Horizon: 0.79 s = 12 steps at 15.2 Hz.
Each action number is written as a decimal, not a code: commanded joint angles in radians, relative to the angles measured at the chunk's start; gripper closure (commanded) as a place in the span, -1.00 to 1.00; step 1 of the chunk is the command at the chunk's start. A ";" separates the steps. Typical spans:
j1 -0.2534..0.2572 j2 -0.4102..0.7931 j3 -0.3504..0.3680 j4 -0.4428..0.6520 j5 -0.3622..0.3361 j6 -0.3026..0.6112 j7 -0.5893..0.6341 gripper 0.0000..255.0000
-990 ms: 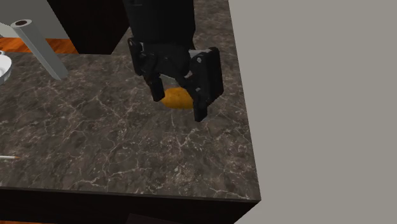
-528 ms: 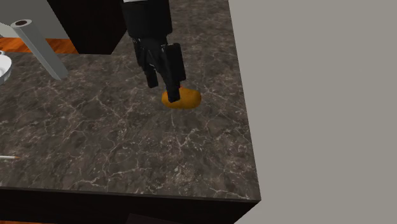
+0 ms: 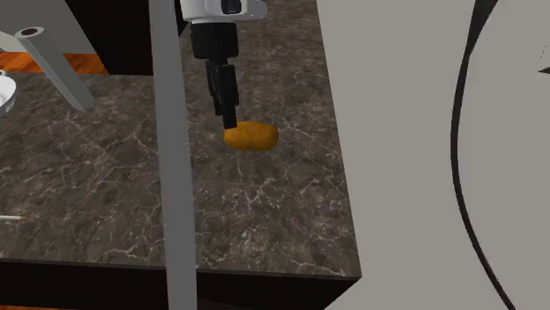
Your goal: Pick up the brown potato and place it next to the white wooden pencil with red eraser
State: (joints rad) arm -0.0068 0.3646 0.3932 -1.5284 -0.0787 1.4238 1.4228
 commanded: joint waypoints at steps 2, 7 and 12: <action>0.044 0.179 -0.026 0.198 -0.019 -0.065 0.117 -1.00; 0.117 0.505 -0.086 0.632 -0.026 -0.228 0.260 -1.00; 0.123 0.581 -0.100 0.693 -0.018 -0.230 0.302 -1.00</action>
State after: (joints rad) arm 0.1180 0.9513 0.2923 -0.8100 -0.0988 1.1741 1.7194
